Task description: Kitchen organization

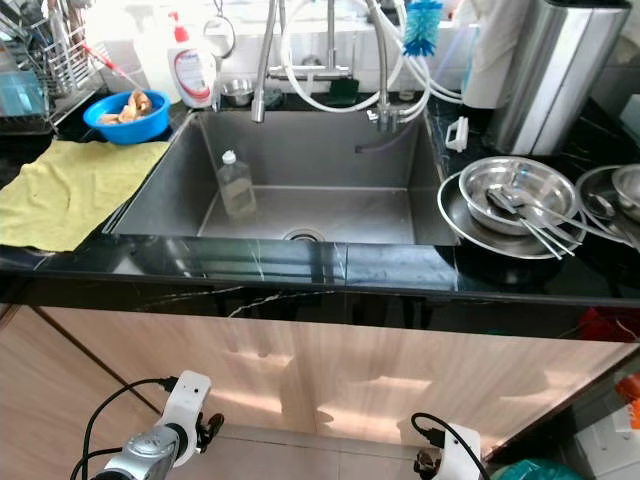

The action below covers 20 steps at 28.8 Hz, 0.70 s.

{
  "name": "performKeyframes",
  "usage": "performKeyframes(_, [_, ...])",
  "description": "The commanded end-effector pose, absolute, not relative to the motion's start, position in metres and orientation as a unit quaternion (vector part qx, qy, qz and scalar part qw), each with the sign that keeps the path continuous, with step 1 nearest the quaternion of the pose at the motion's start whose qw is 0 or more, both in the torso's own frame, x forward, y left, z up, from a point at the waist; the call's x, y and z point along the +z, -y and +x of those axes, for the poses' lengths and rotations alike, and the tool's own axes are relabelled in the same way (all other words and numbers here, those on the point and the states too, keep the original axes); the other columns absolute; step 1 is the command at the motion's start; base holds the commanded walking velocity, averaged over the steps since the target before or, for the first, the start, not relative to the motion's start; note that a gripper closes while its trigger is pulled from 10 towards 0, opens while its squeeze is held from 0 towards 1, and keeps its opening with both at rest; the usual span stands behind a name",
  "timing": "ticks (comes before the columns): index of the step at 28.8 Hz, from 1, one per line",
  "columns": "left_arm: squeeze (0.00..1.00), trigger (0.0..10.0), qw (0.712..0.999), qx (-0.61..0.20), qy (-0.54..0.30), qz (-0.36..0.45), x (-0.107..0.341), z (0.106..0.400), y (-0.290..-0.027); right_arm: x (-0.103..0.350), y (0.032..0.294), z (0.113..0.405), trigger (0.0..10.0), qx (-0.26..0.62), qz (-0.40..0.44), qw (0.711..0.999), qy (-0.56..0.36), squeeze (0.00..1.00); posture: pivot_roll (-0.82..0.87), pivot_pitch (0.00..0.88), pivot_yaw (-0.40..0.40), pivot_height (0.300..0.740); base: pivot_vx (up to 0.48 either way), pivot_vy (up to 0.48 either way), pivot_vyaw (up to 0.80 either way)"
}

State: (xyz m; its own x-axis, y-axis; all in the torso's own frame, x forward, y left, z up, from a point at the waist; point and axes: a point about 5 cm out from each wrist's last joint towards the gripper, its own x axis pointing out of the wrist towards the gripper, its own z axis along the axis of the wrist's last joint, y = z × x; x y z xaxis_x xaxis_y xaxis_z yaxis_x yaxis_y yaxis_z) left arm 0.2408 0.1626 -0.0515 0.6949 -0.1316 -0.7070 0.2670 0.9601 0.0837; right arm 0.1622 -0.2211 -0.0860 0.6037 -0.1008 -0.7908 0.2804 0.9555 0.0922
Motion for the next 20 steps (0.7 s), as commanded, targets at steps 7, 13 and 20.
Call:
performKeyframes(7, [0.0, 10.0, 0.926, -0.121, -0.335, 0.127, -0.039, 0.25, -0.189, -0.085, 0.219, 0.164, 10.0, -0.096, 0.084, 0.897, -0.423, 0.0, -0.12, 0.0, 0.071, 0.74, 0.0, 0.0, 0.0])
performKeyframes(13, [0.0, 10.0, 0.933, -0.124, -0.308, 0.141, -0.031, 0.248, -0.214, -0.084, 0.22, 0.165, 10.0, -0.101, 0.076, 0.902, -0.412, 0.0, -0.12, 0.0, 0.075, 0.74, 0.0, 0.0, 0.0])
performKeyframes(20, [0.0, 10.0, 0.946, -0.115, -0.268, 0.14, -0.024, 0.238, -0.238, -0.079, 0.224, 0.165, 10.0, -0.115, 0.061, 0.919, -0.371, 0.0, -0.14, 0.0, 0.08, 0.74, 0.0, 0.0, 0.0])
